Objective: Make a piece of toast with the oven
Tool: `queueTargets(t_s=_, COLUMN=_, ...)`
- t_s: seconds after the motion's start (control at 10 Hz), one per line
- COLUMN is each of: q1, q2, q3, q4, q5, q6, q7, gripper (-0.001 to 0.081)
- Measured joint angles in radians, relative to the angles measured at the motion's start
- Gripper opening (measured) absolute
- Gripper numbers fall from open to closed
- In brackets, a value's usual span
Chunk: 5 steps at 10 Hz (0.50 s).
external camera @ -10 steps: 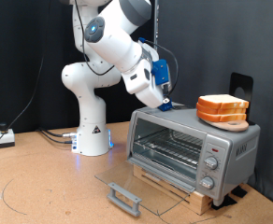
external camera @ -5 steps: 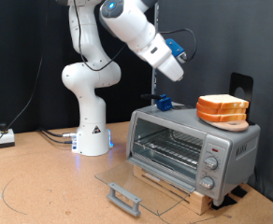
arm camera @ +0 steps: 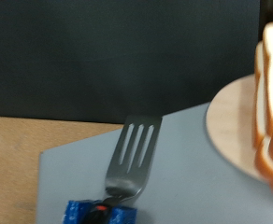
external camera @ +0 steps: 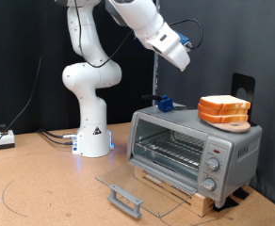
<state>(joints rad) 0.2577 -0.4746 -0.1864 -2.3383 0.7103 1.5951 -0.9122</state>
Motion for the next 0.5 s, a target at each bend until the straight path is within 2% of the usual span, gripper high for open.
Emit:
queueTargets(t_s=0.2, q1=0.012, q2=-0.073, q3=0.016, q4=-0.016, q5=0.008, q6=0.018, q7=-0.094, gripper=0.0807)
queueTargets(t_s=0.3, q1=0.012, q2=-0.119, q3=0.026, q4=-0.033, q5=0.01, q6=0.042, q7=-0.1, gripper=0.0807)
queueTargets(t_s=0.5, q1=-0.01, q2=-0.216, q3=0.049, q4=-0.077, q5=0.008, q6=0.109, q7=-0.024, gripper=0.0807)
